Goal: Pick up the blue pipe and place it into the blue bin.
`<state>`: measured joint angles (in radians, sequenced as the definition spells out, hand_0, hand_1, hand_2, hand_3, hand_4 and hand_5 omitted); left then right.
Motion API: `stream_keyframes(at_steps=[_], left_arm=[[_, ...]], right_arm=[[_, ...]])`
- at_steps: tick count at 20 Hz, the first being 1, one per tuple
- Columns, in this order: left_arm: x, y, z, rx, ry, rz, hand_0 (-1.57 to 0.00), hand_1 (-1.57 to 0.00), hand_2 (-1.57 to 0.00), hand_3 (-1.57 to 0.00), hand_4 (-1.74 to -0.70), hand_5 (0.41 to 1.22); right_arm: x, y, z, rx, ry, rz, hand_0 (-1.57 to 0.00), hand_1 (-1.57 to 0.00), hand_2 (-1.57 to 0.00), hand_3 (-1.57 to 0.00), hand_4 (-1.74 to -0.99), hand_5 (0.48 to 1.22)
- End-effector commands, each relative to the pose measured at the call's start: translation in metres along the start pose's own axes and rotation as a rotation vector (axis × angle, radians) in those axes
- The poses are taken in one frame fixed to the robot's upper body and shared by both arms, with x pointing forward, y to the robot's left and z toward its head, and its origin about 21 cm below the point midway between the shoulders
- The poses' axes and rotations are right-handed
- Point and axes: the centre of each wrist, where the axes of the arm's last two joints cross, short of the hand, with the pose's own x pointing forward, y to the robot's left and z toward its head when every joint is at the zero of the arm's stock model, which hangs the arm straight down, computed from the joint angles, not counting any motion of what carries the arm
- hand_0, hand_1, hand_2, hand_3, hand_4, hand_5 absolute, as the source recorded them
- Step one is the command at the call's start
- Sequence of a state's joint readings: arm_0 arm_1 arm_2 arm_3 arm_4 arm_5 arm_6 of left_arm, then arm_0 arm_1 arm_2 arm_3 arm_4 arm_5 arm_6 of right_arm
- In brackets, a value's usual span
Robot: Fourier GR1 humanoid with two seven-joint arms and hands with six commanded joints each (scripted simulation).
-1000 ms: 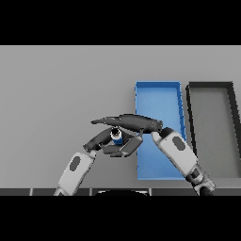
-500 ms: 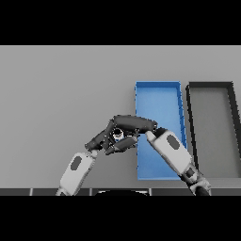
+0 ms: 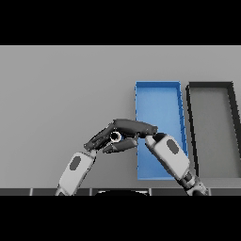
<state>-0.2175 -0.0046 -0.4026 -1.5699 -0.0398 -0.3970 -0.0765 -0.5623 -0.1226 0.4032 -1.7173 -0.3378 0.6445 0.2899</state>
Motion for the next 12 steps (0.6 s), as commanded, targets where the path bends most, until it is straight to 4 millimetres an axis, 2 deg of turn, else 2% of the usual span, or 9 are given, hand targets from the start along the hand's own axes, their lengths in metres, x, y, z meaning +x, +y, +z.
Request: stream_keyframes(at_steps=[1,3,5,6,9,12], left_arm=[[-0.0003,-0.0001,0.002,0.001,0.003,-0.016,-1.45,-1.37,-1.34,-1.05,-1.63,1.221],[0.0018,0.0051,0.0007,-0.019,0.031,-0.053,-0.94,-0.88,-0.85,-0.67,-1.41,1.221],[-0.0032,0.0038,0.0012,-0.058,0.048,-0.072,-0.6,-0.56,-0.55,-0.43,-1.25,1.221],[-0.0008,0.0035,-0.0007,-0.069,0.067,-0.08,-0.48,-0.45,-0.44,-0.34,-1.19,1.148],[-0.006,0.0094,0.0031,-0.07,0.11,-0.077,-0.25,-0.23,-0.22,-0.18,-1.06,0.912],[-0.0056,0.0071,0.0052,-0.053,0.145,-0.079,-0.13,-0.12,-0.11,-0.09,-0.99,0.729]], right_arm=[[0.0011,0.0002,-0.0003,-0.013,-0.003,0.005,-1.55,-1.55,-1.55,-1.55,-1.496,1.197],[0.0032,-0.0018,-0.0019,-0.022,0.016,0.017,-1.56,-1.56,-1.56,-1.56,-1.497,1.206],[0.001,0.0006,-0.0029,-0.024,0.047,0.018,-1.56,-1.56,-1.56,-1.56,-1.498,1.211],[0.0015,-0.0007,-0.0009,-0.029,0.047,0.02,-1.57,-1.57,-1.57,-1.56,-1.498,1.213],[0.004,0.0036,-0.0042,-0.029,0.037,0.012,-1.57,-1.57,-1.57,-1.57,-1.499,1.217],[0.005,-0.0007,-0.0021,-0.04,0.019,0.034,-1.57,-1.57,-1.57,-1.57,-1.499,1.219]])
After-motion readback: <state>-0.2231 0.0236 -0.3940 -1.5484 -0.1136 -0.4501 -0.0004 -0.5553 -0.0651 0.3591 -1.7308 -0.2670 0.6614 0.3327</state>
